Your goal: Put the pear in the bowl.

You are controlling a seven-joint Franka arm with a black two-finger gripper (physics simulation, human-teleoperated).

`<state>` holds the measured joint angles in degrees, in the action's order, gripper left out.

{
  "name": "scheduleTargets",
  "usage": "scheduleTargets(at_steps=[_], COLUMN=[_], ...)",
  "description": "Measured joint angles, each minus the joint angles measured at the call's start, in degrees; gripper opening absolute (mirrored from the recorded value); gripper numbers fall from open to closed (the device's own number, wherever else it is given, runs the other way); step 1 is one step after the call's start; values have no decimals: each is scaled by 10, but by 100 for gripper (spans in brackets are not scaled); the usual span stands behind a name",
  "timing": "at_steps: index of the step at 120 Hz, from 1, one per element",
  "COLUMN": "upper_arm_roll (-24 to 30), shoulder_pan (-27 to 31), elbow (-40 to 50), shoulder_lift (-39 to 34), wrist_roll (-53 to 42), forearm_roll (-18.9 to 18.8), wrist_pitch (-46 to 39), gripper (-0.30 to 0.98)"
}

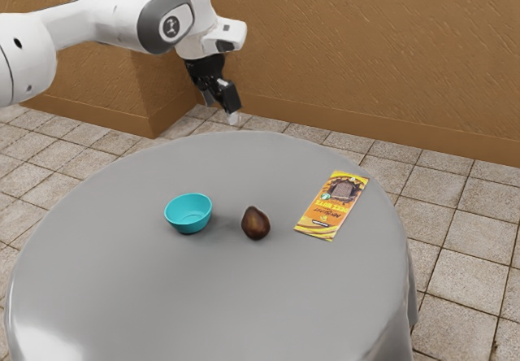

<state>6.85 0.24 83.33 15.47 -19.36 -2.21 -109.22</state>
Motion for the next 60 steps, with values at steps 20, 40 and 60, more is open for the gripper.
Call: scheduleTargets(at_steps=[20,40,60], upper_arm_roll=[0,-1,4], shoulder_pan=[1,1,-4], elbow=[20,65,111], shoulder_lift=[0,27,25], wrist_roll=[-55,-94,-99], forearm_roll=[-15,2,52], wrist_pitch=[38,54,56], gripper=[67,68,68])
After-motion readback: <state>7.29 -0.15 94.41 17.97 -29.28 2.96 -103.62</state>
